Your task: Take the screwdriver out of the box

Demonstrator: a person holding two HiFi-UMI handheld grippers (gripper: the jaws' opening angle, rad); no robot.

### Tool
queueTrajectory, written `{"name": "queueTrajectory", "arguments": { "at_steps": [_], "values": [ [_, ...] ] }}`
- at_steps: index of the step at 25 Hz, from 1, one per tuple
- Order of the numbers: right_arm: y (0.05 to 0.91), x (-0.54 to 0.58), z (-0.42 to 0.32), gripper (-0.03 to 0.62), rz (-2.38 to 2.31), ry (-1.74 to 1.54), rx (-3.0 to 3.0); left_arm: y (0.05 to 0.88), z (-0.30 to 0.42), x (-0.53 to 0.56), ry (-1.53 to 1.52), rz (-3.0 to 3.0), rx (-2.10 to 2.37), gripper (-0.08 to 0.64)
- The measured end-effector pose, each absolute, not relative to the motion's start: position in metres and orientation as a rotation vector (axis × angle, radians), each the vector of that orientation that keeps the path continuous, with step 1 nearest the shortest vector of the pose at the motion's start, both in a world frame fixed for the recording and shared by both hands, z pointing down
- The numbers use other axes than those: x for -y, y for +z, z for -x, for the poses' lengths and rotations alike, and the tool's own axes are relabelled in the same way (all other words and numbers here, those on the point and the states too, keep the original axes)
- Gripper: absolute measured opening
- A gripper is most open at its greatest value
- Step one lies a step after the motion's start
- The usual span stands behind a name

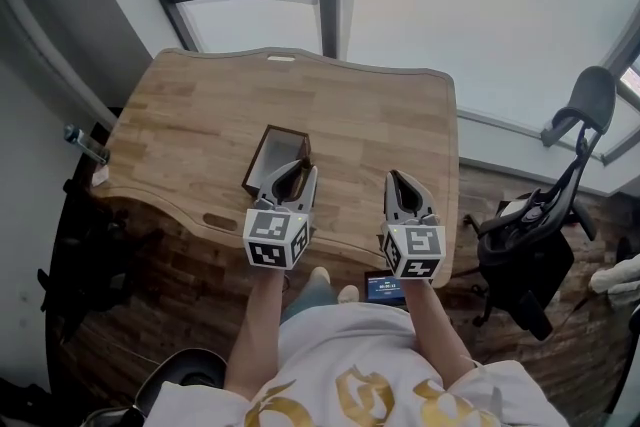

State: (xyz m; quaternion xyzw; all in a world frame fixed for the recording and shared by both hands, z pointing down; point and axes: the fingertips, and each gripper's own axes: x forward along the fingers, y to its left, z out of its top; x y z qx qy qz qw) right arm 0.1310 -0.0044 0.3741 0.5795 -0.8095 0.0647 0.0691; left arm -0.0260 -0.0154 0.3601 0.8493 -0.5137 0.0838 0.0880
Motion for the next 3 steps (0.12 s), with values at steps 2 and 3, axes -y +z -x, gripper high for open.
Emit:
{"name": "queueTrajectory", "arguments": {
  "at_steps": [2, 3],
  "values": [
    [0.3735, 0.0049, -0.1296, 0.032, -1.738, 0.195, 2.443, 0.3592, 0.0274, 0.0156, 0.252, -2.525, 1.536, 0.080],
    [0.3732, 0.0051, -0.1288, 0.032, -1.736, 0.195, 2.445, 0.3588, 0.0283, 0.0157, 0.253, -2.523, 1.540, 0.080]
  ]
}}
